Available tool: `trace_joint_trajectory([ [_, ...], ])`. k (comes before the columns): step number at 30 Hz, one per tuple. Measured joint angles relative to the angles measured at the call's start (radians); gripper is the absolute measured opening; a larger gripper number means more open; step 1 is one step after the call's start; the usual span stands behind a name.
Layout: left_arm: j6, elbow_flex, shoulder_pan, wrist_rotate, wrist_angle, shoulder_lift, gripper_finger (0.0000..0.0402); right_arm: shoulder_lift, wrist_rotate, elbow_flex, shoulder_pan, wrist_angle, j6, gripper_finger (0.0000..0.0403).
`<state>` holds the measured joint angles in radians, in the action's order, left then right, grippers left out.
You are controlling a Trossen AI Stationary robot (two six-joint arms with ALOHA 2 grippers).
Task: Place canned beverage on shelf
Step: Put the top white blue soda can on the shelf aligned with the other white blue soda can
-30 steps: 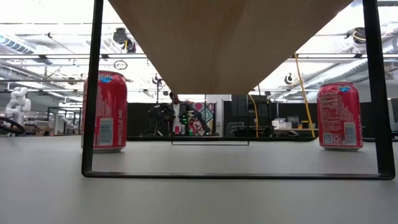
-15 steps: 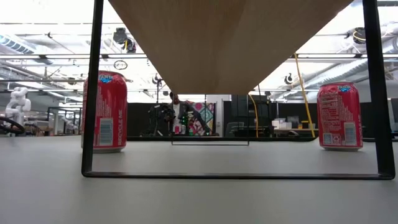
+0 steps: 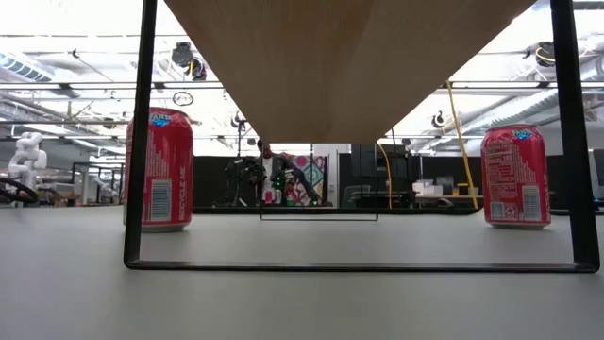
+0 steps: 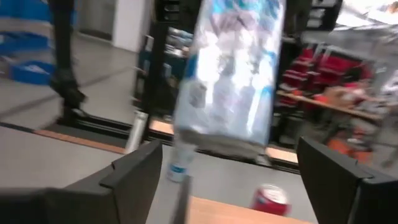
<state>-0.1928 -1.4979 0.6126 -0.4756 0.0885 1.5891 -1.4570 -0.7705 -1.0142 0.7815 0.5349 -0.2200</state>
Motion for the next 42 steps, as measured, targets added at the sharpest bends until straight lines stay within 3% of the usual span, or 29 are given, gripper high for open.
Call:
trace_joint_trajectory([
  [5,0.003,0.000,-0.029,0.132,-0.024,-0.001,0.0249,0.000,0.142,0.002,-0.041,0.000,0.103,0.0310],
  [16,0.003,0.000,-0.083,0.156,-0.027,0.022,0.0249,0.000,0.165,0.002,-0.086,0.007,0.129,0.0304],
  [30,-0.024,0.000,-0.101,0.151,-0.028,0.026,0.0250,0.000,0.189,0.002,-0.103,-0.001,0.111,0.0182],
  [42,-0.014,-0.003,-0.040,0.075,0.014,0.027,0.0358,-0.004,0.145,0.004,-0.102,-0.014,0.020,0.0183],
])
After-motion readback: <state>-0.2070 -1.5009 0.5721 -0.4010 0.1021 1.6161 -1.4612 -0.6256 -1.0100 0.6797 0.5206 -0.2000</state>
